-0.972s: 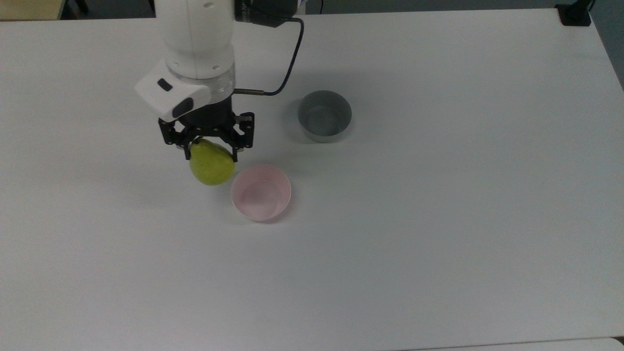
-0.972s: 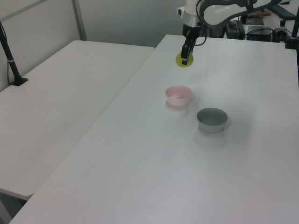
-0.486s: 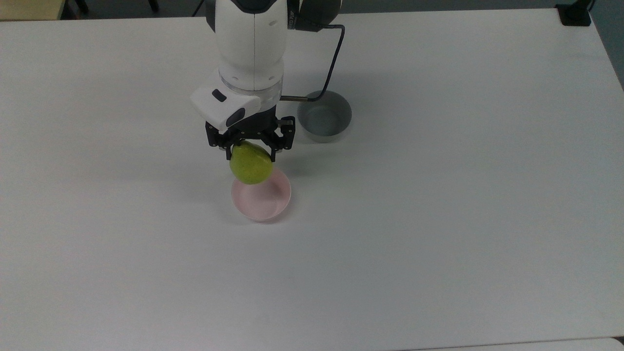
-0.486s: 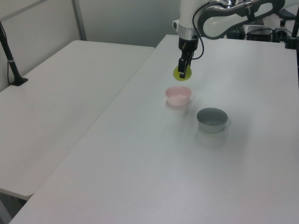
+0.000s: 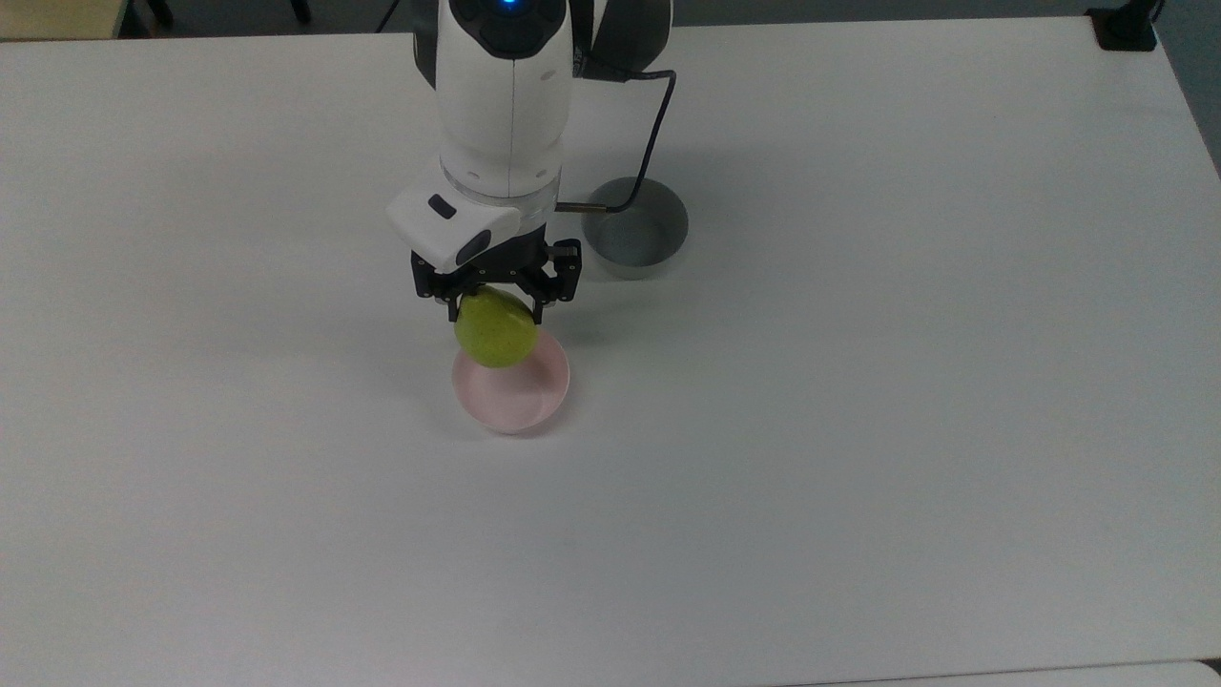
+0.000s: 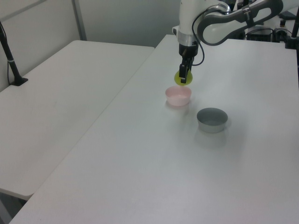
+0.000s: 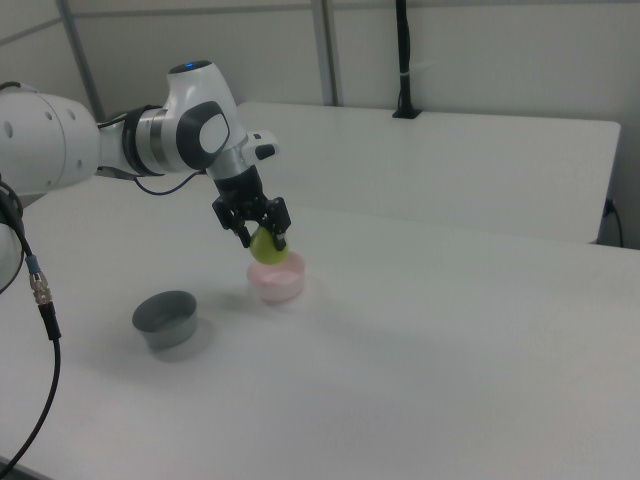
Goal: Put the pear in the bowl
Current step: 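Lower the pear into the pink bowl and open the gripper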
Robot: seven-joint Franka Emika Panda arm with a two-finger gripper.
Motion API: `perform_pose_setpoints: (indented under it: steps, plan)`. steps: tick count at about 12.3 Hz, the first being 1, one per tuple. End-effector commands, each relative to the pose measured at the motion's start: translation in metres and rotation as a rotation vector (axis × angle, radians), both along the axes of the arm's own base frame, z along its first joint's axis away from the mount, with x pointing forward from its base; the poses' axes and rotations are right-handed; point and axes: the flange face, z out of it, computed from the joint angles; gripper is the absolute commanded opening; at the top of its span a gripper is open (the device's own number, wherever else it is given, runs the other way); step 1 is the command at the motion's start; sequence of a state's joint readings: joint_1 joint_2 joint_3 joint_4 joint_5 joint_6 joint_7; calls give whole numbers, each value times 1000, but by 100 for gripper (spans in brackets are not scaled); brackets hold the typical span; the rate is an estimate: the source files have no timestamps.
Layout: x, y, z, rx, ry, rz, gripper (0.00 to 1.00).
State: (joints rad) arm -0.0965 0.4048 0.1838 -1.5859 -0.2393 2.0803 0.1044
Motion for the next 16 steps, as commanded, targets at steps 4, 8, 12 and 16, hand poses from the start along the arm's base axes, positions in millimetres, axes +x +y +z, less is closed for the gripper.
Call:
perform_pose_setpoints:
  steps: [4, 8, 12, 16]
  plan:
    - [7, 6, -28, -6, -46, 14, 48]
    - [12, 8, -47, -16, -57, 35, 51]
    - [13, 8, -56, -22, -54, 19, 70]
    - [14, 9, -57, -25, -54, 19, 80]
